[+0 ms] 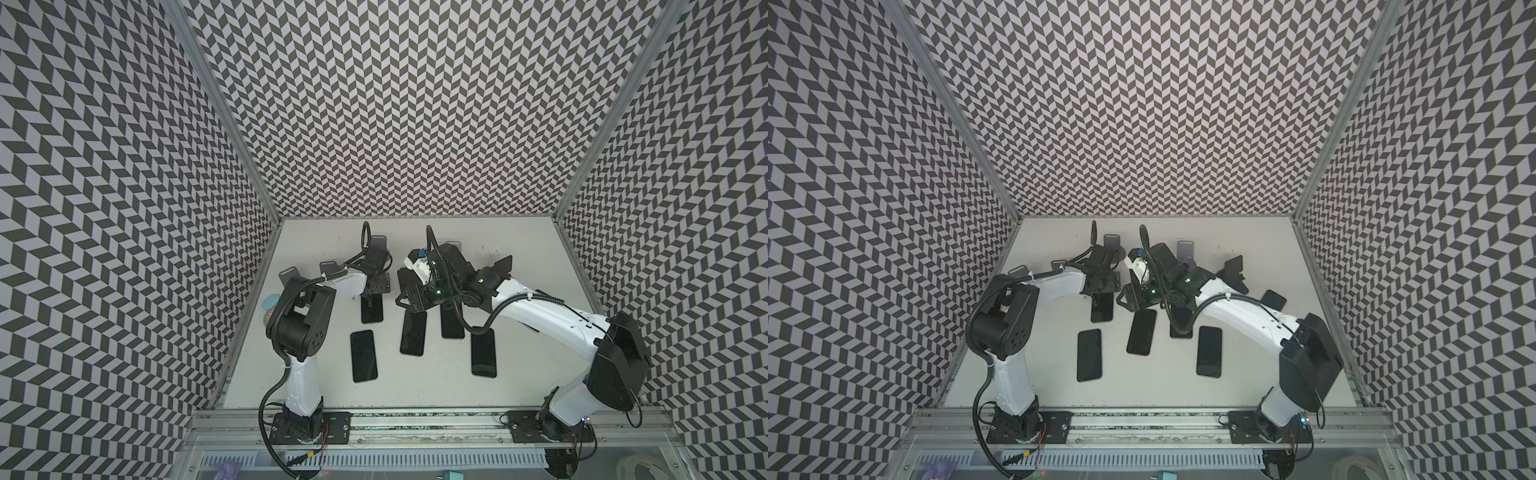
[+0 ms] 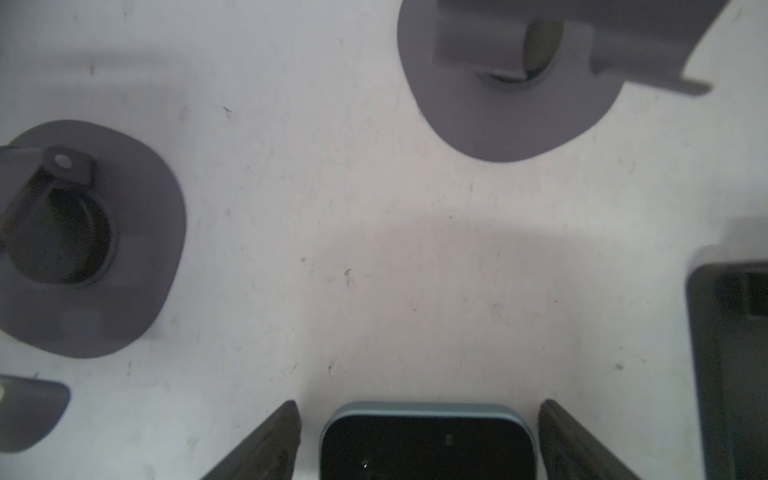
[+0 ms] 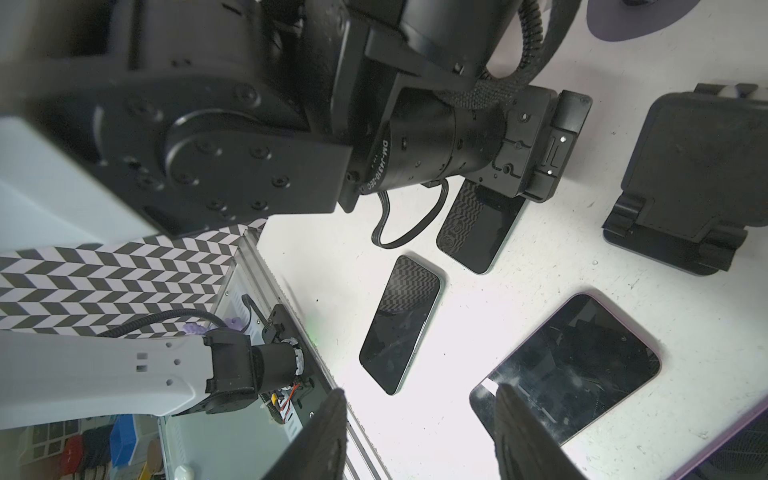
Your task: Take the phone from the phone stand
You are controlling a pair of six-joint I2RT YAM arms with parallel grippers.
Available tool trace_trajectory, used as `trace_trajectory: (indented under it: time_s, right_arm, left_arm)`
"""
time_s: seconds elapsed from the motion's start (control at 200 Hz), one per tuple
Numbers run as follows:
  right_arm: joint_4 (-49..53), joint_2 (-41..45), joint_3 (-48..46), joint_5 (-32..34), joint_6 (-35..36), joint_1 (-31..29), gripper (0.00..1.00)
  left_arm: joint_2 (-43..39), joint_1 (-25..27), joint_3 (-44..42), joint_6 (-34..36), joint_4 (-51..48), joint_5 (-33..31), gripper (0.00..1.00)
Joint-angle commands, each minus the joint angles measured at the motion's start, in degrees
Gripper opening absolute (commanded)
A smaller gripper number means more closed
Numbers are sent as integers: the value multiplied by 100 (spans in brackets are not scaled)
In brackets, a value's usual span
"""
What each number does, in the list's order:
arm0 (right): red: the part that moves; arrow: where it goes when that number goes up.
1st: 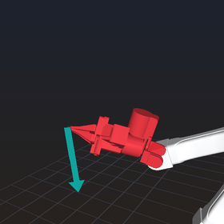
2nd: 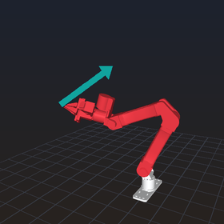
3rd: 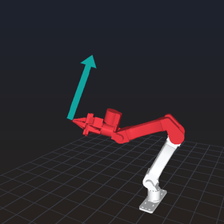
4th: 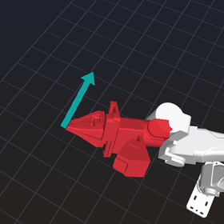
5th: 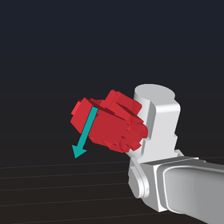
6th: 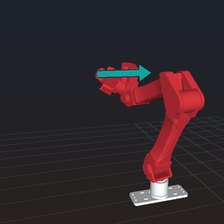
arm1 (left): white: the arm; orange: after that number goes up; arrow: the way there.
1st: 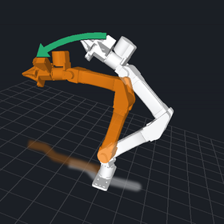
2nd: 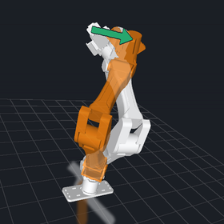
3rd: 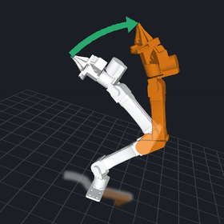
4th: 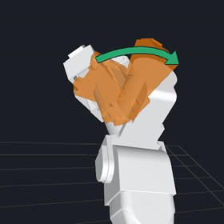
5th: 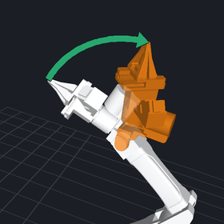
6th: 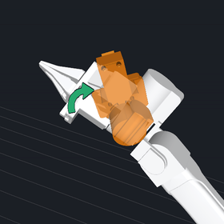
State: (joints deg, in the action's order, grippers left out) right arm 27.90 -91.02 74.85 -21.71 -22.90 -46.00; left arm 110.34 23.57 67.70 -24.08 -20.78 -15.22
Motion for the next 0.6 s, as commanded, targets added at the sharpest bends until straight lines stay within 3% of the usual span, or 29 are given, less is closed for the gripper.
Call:
trace_trajectory:
  time_s: [0.0, 0.381, 0.591]
  right_arm:
    - [-103, 226, 214, 183, 77, -23, 58]
    - [-35, 324, 551, 667, -11, -15, 67]
    - [-299, 764, 617, 1808, 9, 59, 71]
  left_arm:
    - [135, -30, -113, 52, -674, -180, 94]
    - [-1155, -31, -540, 92, -267, -557, 96]
    - [-2712, -53, -1271, 337, 737, -1059, 97]
